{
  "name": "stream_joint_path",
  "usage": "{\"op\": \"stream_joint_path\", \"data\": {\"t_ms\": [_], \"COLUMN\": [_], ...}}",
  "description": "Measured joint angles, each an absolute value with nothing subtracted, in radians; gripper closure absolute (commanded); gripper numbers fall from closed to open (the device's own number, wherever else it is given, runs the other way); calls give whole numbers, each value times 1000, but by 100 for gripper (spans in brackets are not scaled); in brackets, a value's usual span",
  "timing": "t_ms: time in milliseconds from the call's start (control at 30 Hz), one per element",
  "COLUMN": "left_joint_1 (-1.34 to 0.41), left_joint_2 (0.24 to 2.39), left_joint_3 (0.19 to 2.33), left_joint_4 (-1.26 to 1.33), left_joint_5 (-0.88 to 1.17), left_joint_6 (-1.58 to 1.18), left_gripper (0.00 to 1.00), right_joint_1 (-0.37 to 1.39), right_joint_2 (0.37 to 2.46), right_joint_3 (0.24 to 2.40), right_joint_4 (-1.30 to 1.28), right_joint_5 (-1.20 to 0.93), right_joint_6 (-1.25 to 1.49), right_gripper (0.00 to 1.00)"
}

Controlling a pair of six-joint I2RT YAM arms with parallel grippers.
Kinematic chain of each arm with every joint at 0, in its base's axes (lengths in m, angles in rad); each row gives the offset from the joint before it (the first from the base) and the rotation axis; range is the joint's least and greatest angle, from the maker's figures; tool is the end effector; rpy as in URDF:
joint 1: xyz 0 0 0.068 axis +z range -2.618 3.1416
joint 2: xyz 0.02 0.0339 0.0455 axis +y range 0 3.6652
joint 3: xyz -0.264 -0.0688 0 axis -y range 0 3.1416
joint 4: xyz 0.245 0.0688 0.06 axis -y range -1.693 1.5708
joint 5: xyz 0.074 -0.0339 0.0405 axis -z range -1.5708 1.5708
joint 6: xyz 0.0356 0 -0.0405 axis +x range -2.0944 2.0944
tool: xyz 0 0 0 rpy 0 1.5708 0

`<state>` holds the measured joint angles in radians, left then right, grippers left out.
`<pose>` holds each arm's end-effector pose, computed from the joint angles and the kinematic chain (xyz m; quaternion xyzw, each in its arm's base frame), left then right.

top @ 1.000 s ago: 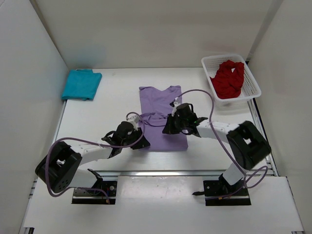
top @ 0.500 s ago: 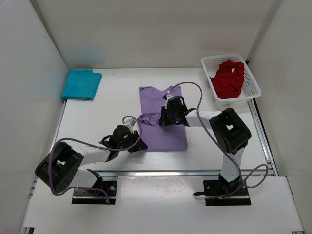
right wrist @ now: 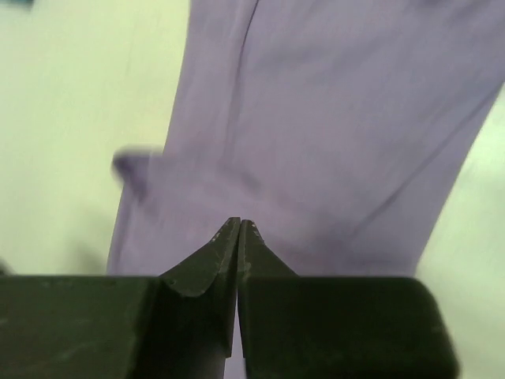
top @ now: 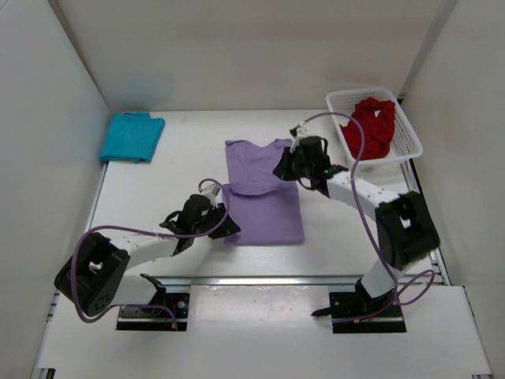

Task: Fold and stack the t-shirts
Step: Fold the folded rectangular tshirt in 1/3 of the way

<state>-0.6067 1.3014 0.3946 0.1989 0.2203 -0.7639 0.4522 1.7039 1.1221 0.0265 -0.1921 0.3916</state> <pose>0.1850 -0.1379 0.1413 -0.0251 0.9037 -0.3404 0.2586 0.3436 0.1745 0.2332 -0.0730 0.8680 0.2746 0.4072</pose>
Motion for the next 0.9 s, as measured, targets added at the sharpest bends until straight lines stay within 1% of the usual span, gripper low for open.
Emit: {"op": "stream_joint_path", "data": {"t_ms": [100,200,333,467,533,700,733,833,900], "left_joint_1": [-596,-580,-547,-499,-474,-420,-411,-389,-374], "left_joint_2": [1345,1458,1643,1740,1768,1812,1821,1832,1832], "left_joint_3": [480,585,715,775,798,854,857,855,842], "left_joint_4": [191,212,213,216,222,268,289,328,360], "left_joint_5": [218,228,240,255,260,273,281,292,295], "left_joint_6": [-762,-760,-758,-762,-767,-788,-798,-829,-850], "left_gripper": [69,70,71,71,69,68,69,66,65], "right_joint_1": [462,453,430,410,402,375,367,357,352], "right_joint_2": [1575,1582,1608,1621,1634,1656,1660,1661,1661], "right_joint_3": [923,837,779,758,748,689,677,671,666], "right_joint_4": [85,104,120,151,170,208,216,235,245], "right_joint_5": [-248,-306,-342,-374,-384,-401,-410,-420,-426], "right_joint_6": [426,454,474,482,487,498,504,506,508], "right_gripper": [100,100,100,100,100,100,100,100,100]}}
